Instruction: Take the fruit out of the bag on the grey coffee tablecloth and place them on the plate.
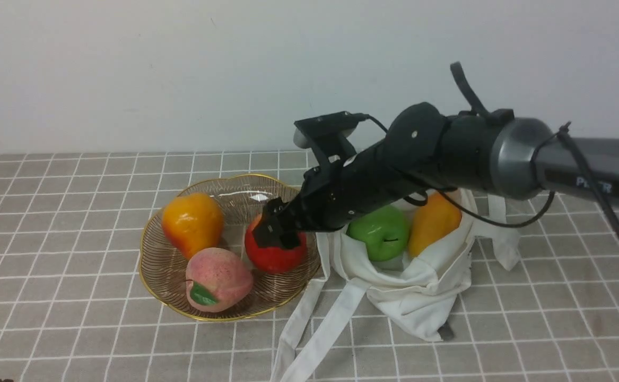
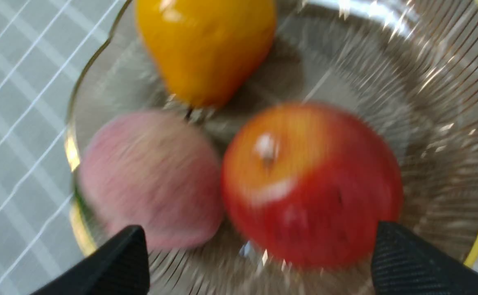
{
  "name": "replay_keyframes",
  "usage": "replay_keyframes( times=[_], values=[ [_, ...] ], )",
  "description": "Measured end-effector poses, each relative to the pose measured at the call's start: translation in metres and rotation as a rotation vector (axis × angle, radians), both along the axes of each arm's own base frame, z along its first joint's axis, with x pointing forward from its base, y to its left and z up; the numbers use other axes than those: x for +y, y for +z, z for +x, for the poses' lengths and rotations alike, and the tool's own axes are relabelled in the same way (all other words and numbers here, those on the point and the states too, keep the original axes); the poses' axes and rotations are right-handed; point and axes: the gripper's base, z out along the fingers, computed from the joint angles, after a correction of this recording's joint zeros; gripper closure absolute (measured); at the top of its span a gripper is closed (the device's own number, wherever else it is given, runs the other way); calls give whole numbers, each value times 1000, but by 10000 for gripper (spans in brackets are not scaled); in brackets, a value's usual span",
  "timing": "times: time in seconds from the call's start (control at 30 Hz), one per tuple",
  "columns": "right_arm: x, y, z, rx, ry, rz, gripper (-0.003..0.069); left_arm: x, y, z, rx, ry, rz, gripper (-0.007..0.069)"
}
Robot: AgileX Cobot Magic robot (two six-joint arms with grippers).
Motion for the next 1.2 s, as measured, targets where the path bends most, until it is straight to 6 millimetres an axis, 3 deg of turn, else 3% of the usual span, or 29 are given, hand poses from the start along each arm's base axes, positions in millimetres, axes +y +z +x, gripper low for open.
replay_keyframes(
  times=[0.1,0.13,0.27,0.3,0.37,0.4,0.47,0.53,0.67,0.73,0.8,0.87,0.97,1.1,1.2],
  values=[
    [-6,18,-1,31,45,1,-32,0,0,0,0,0,0,632],
    [-12,35,-3,73,74,0,-20,0,0,0,0,0,0,632],
    [-32,90,-9,126,101,-40,90,0,0,0,0,0,0,632],
    [-33,94,-9,126,90,-39,110,0,0,0,0,0,0,632],
    [-48,116,-14,98,27,-99,260,0,0,0,0,0,0,632],
    [-50,118,-15,94,14,-112,289,0,0,0,0,0,0,632],
    [-65,123,-23,85,-56,-197,479,0,0,0,0,0,0,632],
    [-79,124,-36,79,-103,-269,615,0,0,0,0,0,0,632],
    [-106,134,-75,73,-138,-308,664,0,0,0,0,0,0,632],
    [-126,143,-111,54,-154,-306,672,0,0,0,0,0,0,632],
    [-137,146,-134,35,-161,-295,673,0,0,0,0,0,0,632],
    [-154,148,-167,-30,-180,-256,673,0,0,0,0,0,0,632],
    [-172,148,-200,-176,-227,-165,673,0,0,0,0,0,0,632],
    [-192,118,-236,-383,-314,-5,673,0,0,0,0,0,0,632],
    [-200,95,-246,-462,-355,52,673,0,0,0,0,0,0,632]
  ],
)
